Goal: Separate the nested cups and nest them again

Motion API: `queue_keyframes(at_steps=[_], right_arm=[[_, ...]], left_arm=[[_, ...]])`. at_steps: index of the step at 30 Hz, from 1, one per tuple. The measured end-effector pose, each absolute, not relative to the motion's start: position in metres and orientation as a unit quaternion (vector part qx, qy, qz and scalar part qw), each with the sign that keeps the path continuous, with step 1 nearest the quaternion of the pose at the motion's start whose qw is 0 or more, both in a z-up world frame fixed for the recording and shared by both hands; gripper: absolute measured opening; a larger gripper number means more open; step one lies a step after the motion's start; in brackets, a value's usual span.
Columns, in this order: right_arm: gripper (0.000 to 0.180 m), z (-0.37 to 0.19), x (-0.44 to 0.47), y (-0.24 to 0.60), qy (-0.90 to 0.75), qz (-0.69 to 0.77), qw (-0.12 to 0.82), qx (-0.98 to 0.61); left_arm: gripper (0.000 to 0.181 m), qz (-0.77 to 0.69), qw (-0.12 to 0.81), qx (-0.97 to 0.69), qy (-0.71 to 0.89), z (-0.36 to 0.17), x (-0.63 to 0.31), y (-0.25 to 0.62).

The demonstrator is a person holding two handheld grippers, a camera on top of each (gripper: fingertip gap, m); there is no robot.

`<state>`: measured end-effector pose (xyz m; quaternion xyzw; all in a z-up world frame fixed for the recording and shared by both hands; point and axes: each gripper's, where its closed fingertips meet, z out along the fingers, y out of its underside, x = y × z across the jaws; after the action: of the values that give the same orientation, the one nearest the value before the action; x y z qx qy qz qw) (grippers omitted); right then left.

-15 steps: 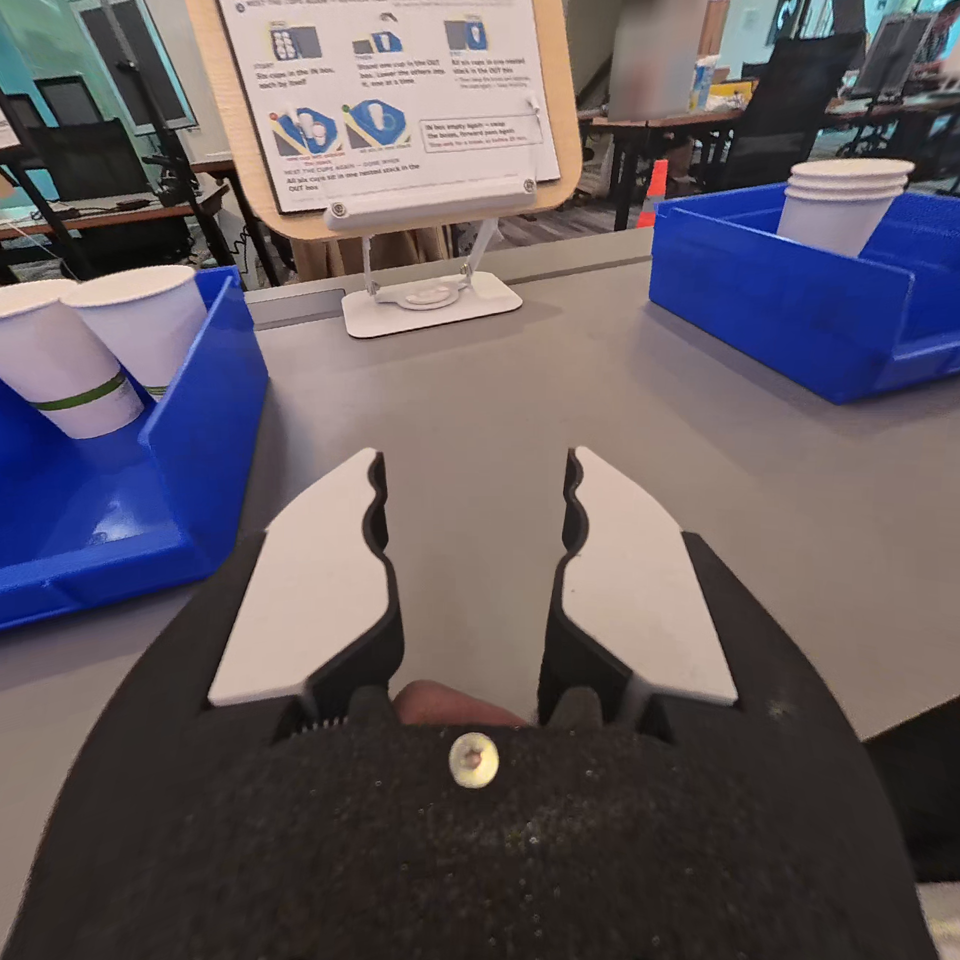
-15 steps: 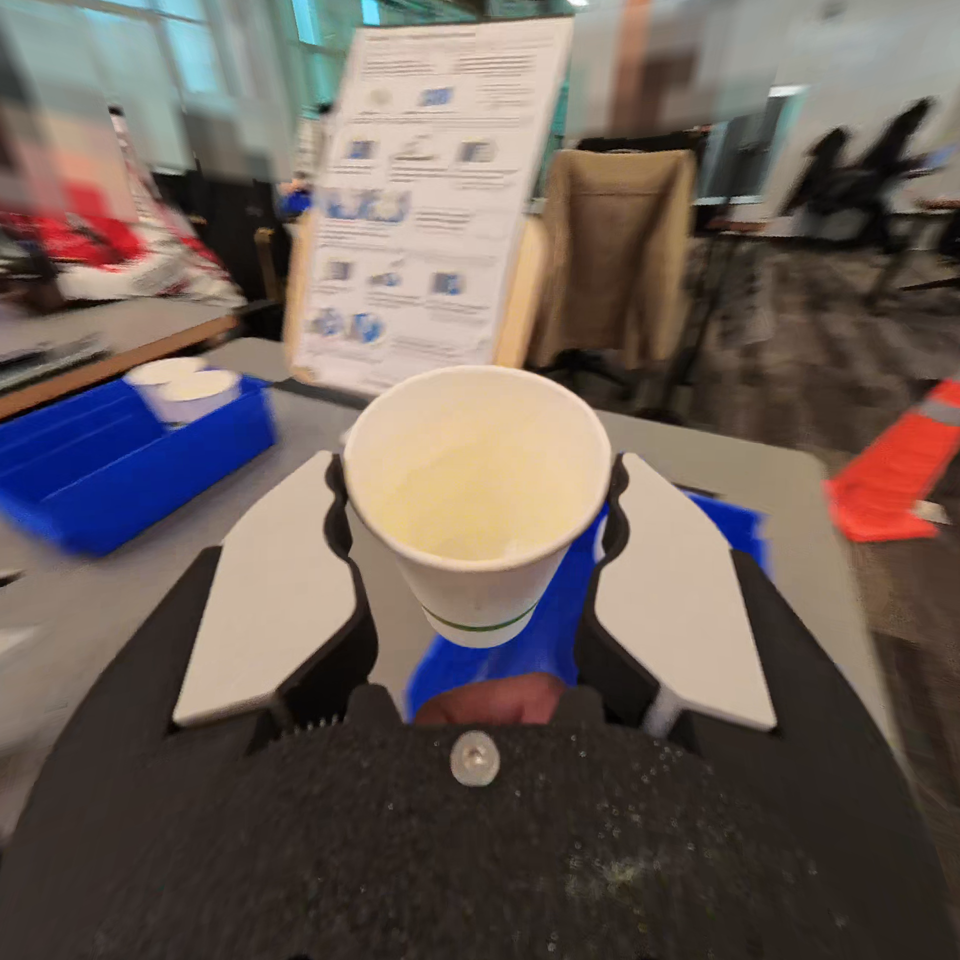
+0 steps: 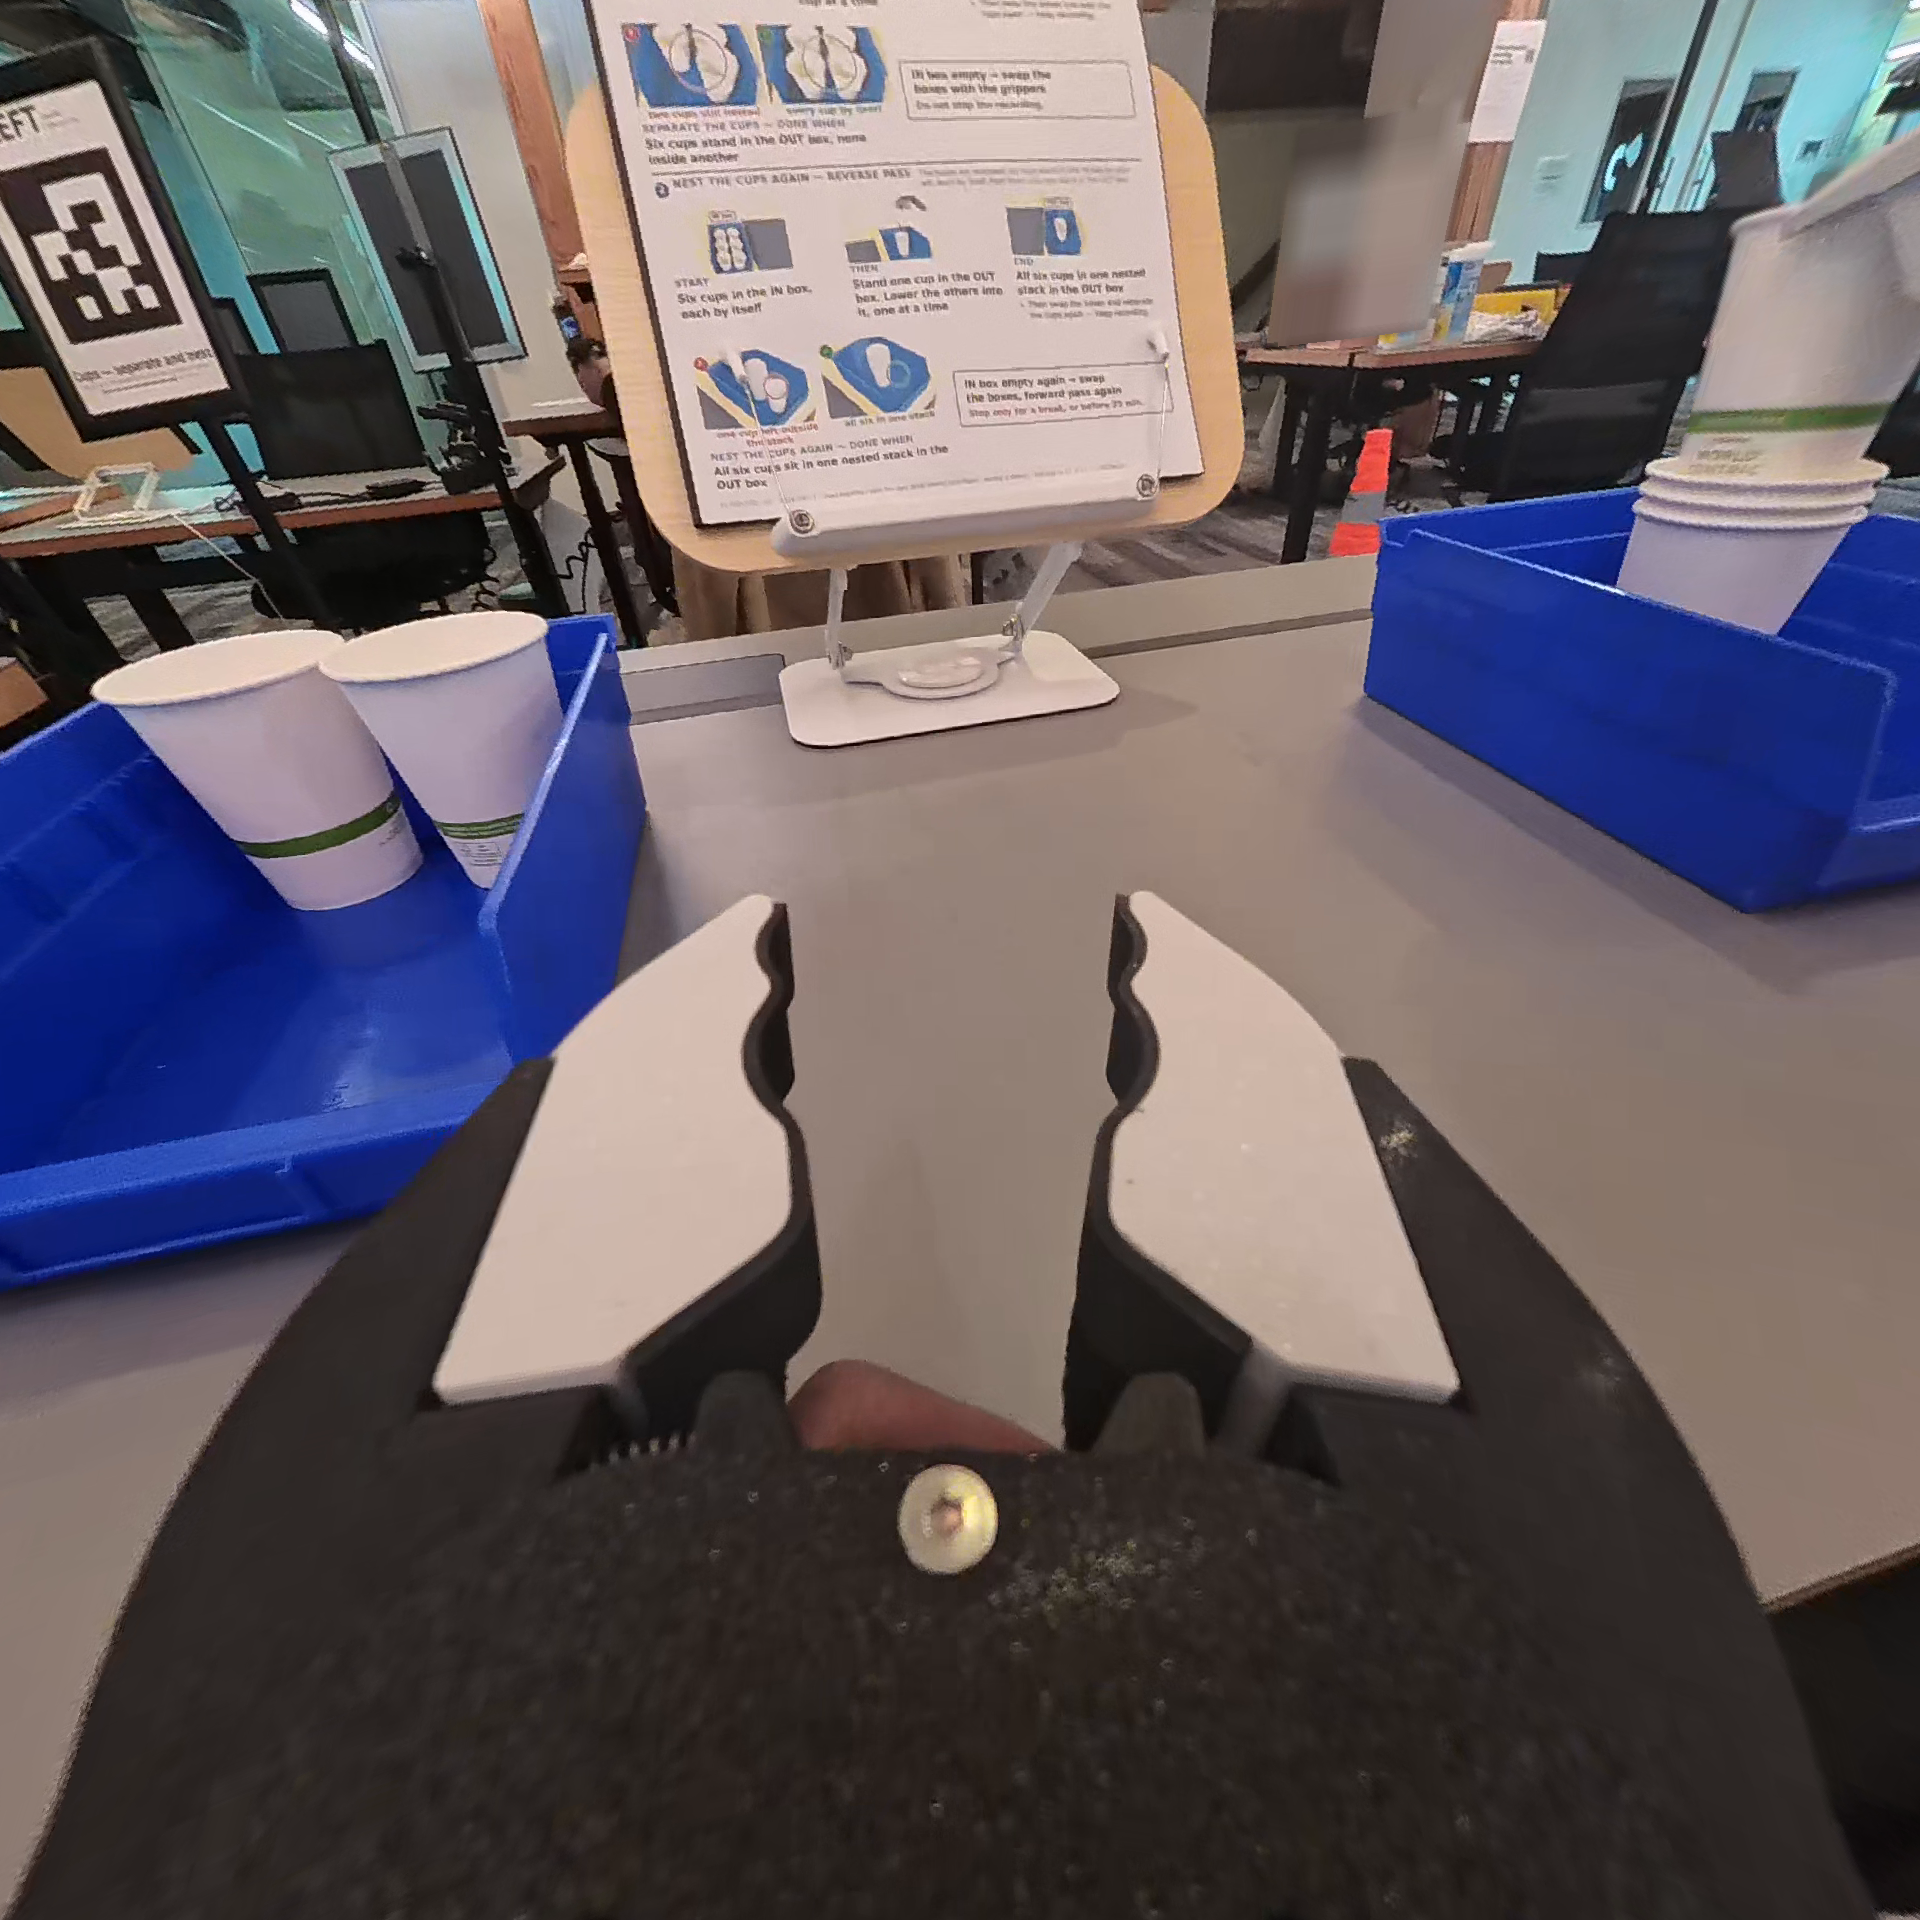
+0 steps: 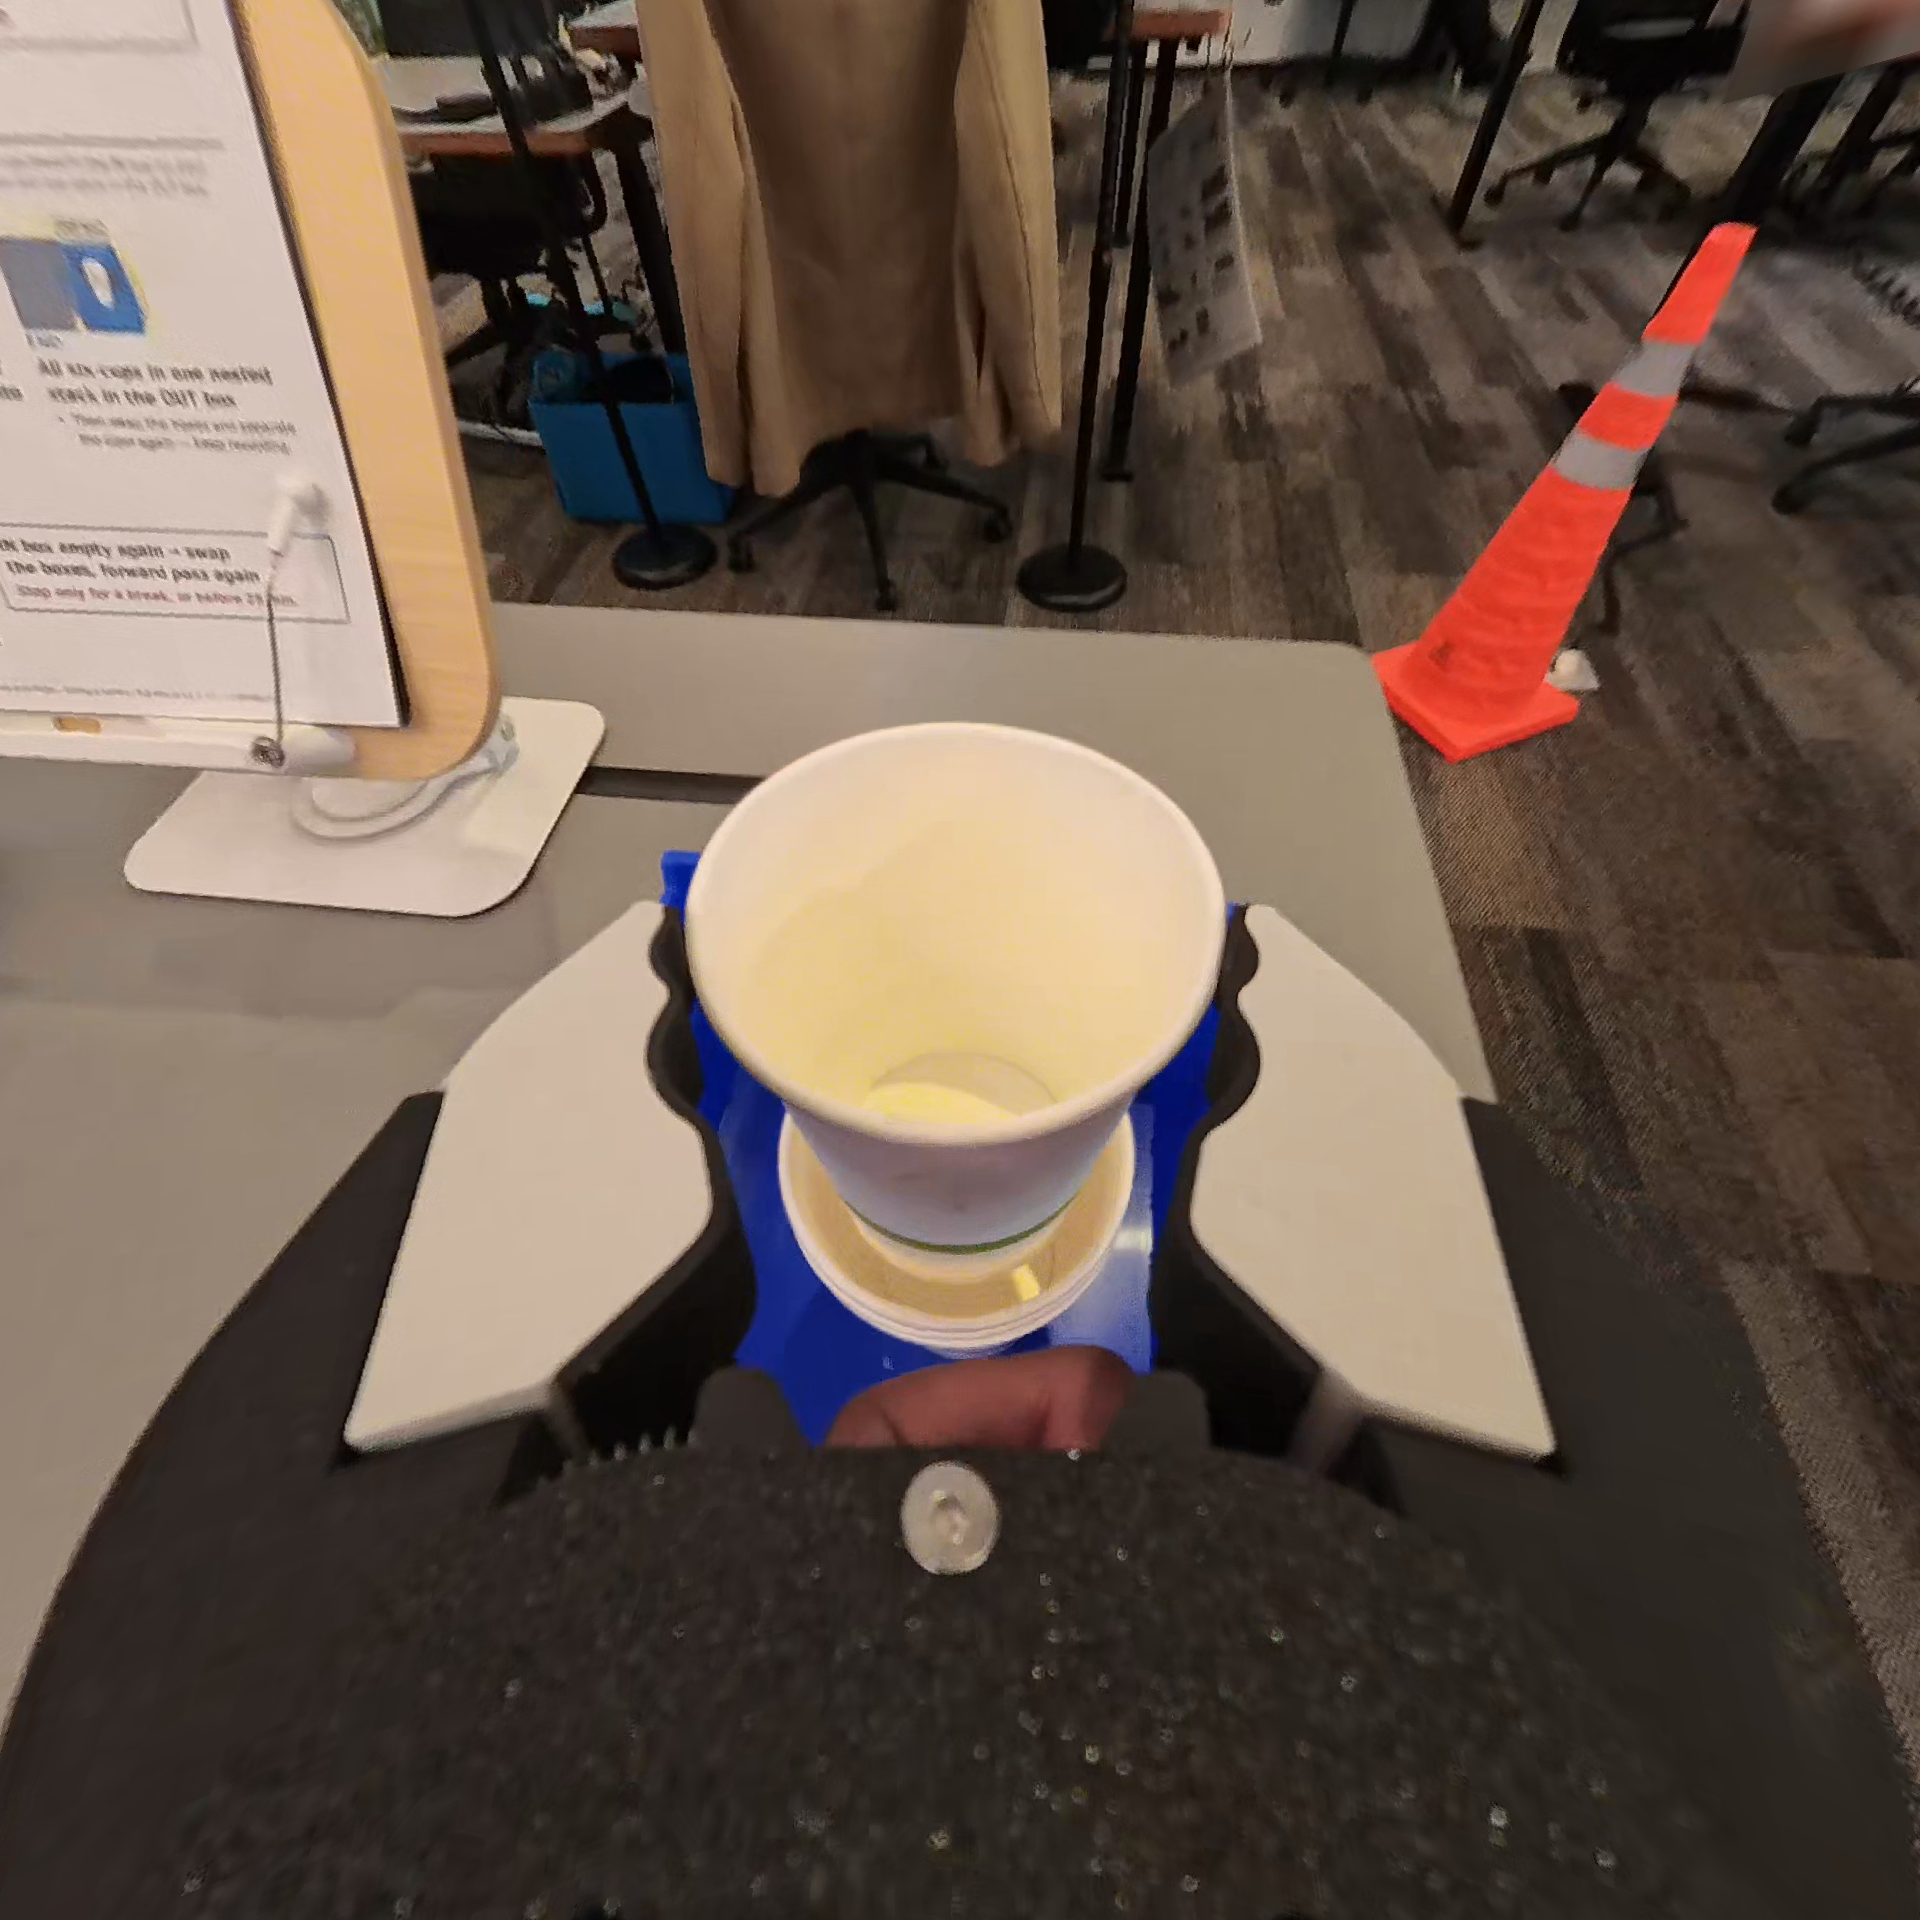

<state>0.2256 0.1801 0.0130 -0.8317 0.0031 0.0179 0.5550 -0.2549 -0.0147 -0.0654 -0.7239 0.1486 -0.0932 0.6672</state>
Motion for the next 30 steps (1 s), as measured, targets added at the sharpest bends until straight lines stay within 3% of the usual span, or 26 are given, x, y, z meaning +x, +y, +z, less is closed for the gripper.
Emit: queue_keyframes(at_steps=[12, 21, 26, 30], right_arm=[[0.098, -0.055, 0.223, 0.166, -0.039, 0.012, 0.468, -0.883], [0.097, -0.072, 0.222, 0.158, -0.094, -0.008, 0.435, -0.895], [0.097, -0.041, 0.218, 0.142, -0.112, -0.044, 0.487, -0.865], [0.091, -0.012, 0.152, 0.085, -0.123, 0.026, 0.583, -0.802]], left_arm=[[0.058, -0.093, 0.653, -0.732, 0.169, -0.074, -0.247, -0.015], [0.059, -0.088, 0.641, -0.736, 0.199, -0.083, -0.232, -0.020], [0.061, -0.097, 0.627, -0.745, 0.203, -0.090, -0.229, -0.018], [0.068, -0.111, 0.618, -0.753, 0.196, -0.094, -0.230, -0.016]])
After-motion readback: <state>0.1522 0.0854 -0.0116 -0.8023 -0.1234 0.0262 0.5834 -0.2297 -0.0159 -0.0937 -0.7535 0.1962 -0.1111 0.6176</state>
